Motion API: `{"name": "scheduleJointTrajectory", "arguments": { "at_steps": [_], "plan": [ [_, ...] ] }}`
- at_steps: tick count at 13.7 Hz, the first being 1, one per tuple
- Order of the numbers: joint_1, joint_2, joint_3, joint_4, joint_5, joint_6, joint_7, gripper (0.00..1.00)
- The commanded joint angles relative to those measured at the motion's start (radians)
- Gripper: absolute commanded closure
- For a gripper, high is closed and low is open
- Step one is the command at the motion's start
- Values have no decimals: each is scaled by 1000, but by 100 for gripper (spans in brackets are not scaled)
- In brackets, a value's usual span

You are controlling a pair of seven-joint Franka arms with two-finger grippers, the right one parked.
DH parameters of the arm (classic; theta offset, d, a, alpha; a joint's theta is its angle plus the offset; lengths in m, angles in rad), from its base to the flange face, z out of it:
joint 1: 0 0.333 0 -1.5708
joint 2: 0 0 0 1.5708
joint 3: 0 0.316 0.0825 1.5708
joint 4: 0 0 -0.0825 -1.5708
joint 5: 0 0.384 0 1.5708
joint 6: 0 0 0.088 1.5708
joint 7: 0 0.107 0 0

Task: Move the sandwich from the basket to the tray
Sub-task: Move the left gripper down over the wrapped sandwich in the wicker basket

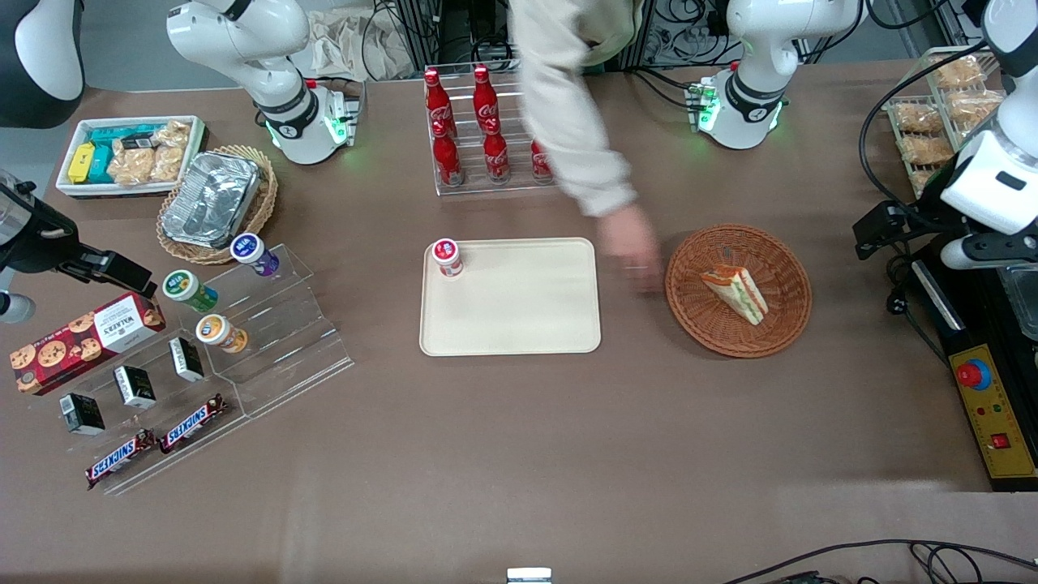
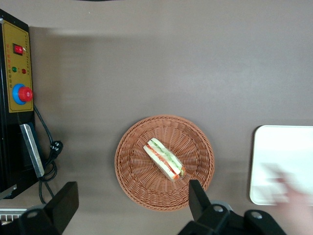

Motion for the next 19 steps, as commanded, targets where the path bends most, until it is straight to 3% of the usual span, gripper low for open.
{"name": "scheduleJointTrajectory", "arguments": {
  "at_steps": [1,4,6,11,14,19],
  "plan": [
    [6,12,-4,27,5,-9,3,0],
    [3,-10,-6,-2,10,-28,-9,0],
    [-1,-75,-10,-141,2,-1,-34,0],
    [-7,-247,-13,-569,-11,327,-123,0],
    [-53,-229,-16,-680,-11,449,-286,0],
    [-102,-79,-16,-691,-22,530,-555,0]
  ]
}}
